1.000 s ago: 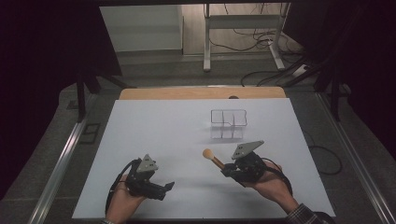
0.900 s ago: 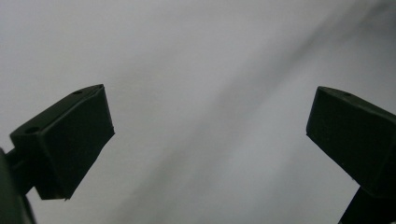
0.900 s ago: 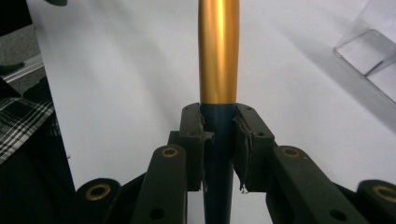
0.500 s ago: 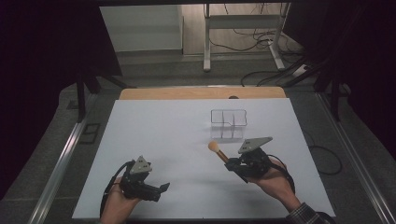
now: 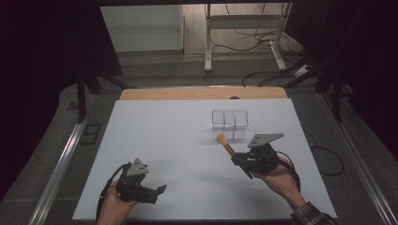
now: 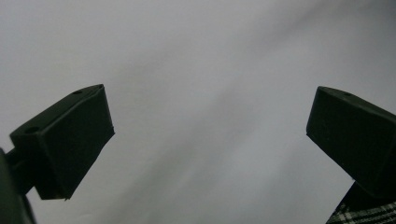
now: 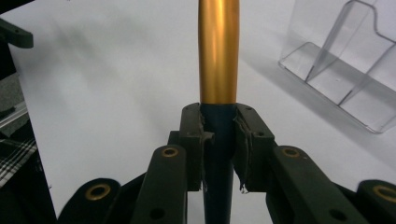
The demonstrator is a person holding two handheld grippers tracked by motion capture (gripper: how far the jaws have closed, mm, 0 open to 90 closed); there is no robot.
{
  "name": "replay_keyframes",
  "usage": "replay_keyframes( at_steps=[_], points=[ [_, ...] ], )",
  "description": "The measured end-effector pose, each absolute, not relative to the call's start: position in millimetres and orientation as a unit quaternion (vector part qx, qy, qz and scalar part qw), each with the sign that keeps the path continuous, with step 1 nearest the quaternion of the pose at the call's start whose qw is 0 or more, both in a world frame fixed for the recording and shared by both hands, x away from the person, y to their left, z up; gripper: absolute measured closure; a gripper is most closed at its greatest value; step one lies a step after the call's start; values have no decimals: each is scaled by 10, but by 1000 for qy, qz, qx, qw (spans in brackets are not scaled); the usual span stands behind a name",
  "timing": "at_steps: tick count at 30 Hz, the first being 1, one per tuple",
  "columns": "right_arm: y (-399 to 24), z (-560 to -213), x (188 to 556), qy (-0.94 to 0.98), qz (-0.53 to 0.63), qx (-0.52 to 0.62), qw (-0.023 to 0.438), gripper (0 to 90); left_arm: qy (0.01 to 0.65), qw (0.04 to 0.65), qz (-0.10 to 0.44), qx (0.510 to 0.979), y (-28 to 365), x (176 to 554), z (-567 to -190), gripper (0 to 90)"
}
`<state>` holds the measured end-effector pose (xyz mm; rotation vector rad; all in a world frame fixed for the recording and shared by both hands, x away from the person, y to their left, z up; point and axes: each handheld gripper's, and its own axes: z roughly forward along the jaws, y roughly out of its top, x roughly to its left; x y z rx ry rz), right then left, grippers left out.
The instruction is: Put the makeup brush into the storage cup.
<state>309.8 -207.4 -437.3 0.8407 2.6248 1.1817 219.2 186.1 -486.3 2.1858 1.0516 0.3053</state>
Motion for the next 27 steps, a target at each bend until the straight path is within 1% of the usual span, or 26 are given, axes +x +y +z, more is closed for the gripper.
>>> replay_keyframes(
  at_steps=[27],
  points=[
    [-2226,-4279,3219,843,425,312,107,741,421,328,119,837,1976,2124,-4892,10]
  ],
)
